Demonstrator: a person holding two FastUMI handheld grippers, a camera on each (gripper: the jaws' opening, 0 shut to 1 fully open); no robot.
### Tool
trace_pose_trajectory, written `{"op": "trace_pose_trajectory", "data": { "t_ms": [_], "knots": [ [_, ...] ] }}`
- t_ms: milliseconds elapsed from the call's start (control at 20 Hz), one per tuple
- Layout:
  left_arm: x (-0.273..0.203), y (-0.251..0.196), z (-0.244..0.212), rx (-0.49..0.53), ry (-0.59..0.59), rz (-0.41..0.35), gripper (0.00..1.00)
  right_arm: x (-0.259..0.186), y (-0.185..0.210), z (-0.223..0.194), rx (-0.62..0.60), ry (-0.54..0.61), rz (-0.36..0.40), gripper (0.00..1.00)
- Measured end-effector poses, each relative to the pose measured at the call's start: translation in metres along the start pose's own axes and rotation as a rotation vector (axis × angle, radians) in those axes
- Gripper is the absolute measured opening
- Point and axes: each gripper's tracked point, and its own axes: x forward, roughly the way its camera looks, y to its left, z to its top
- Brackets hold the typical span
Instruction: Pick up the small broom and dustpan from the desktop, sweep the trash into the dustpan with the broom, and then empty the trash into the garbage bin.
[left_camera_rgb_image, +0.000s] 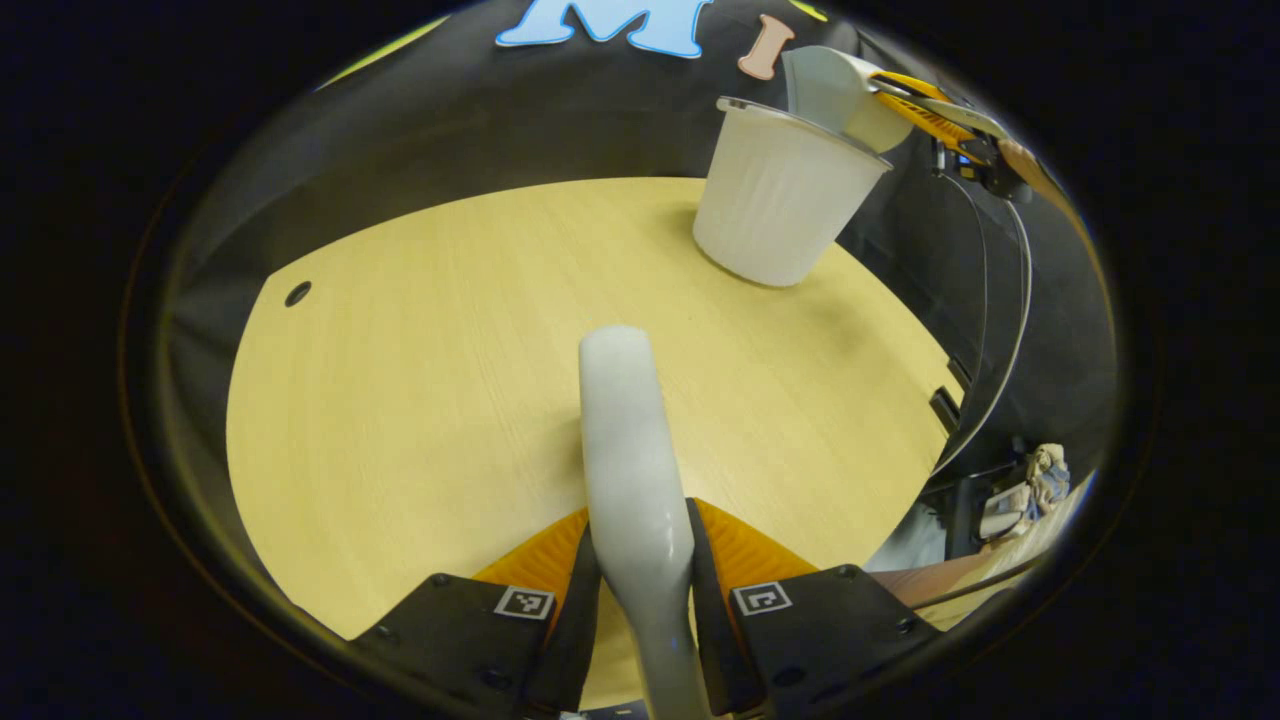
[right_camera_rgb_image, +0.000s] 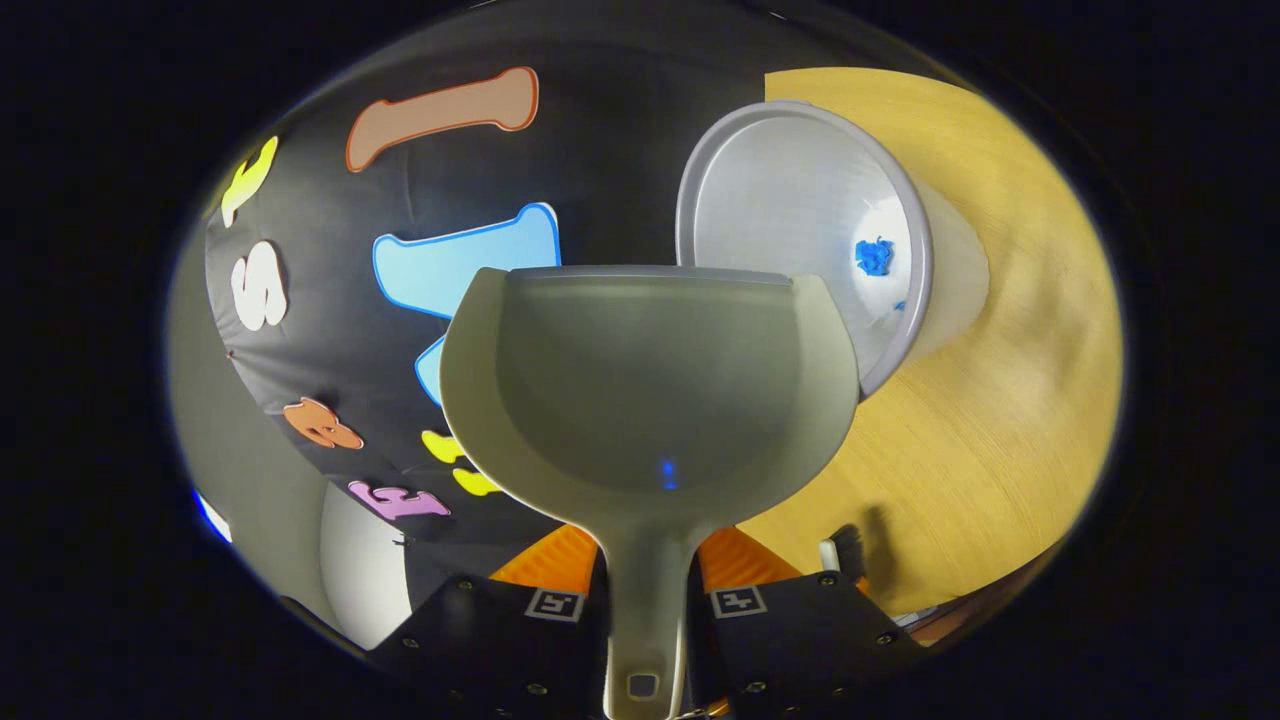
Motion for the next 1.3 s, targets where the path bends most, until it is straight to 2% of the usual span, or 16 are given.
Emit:
{"op": "trace_pose_trajectory", "data": {
  "t_ms": [50,100,150,200,250,300,350,400,600,650,850,950,1000,1150,1250,1300],
  "knots": [
    [-0.001,0.003,-0.003,-0.007,-0.002,0.008,0.51,-0.002,0.001,-0.007,-0.026,0.006,-0.007,0.31],
    [-0.002,0.006,-0.005,-0.013,-0.005,0.017,0.53,-0.005,0.001,-0.016,-0.056,0.016,-0.013,0.27],
    [-0.004,0.01,-0.008,-0.023,-0.008,0.026,0.53,-0.009,0.001,-0.026,-0.083,0.026,-0.018,0.31],
    [-0.004,0.012,-0.01,-0.033,-0.01,0.032,0.51,-0.012,0.0,-0.035,-0.112,0.039,-0.02,0.27],
    [-0.006,0.016,-0.013,-0.043,-0.011,0.042,0.51,-0.016,-0.001,-0.044,-0.138,0.05,-0.026,0.31],
    [-0.006,0.02,-0.016,-0.049,-0.012,0.053,0.51,-0.021,-0.004,-0.056,-0.174,0.067,-0.034,0.31],
    [-0.007,0.026,-0.019,-0.053,-0.013,0.068,0.53,-0.023,-0.006,-0.069,-0.216,0.081,-0.048,0.31],
    [-0.007,0.03,-0.022,-0.059,-0.014,0.08,0.53,-0.025,-0.009,-0.082,-0.262,0.095,-0.065,0.27],
    [-0.006,0.049,-0.035,-0.093,-0.002,0.137,0.53,-0.03,-0.026,-0.131,-0.416,0.145,-0.129,0.27],
    [-0.007,0.052,-0.038,-0.106,-0.003,0.141,0.53,-0.029,-0.032,-0.139,-0.442,0.147,-0.147,0.31],
    [-0.009,0.062,-0.039,-0.142,-0.003,0.17,0.51,-0.026,-0.065,-0.166,-0.534,0.142,-0.241,0.31],
    [-0.009,0.067,-0.036,-0.161,-0.006,0.176,0.53,-0.02,-0.082,-0.178,-0.559,0.143,-0.292,0.31],
    [-0.008,0.069,-0.033,-0.164,-0.011,0.181,0.51,-0.017,-0.092,-0.182,-0.565,0.143,-0.313,0.31],
    [-0.006,0.076,-0.034,-0.139,-0.003,0.191,0.52,-0.008,-0.124,-0.189,-0.596,0.133,-0.389,0.31],
    [-0.002,0.079,-0.035,-0.156,0.016,0.185,0.51,-0.001,-0.15,-0.192,-0.63,0.131,-0.455,0.31],
    [0.0,0.082,-0.035,-0.17,0.019,0.189,0.53,0.004,-0.16,-0.191,-0.645,0.132,-0.488,0.31]
  ]
}}
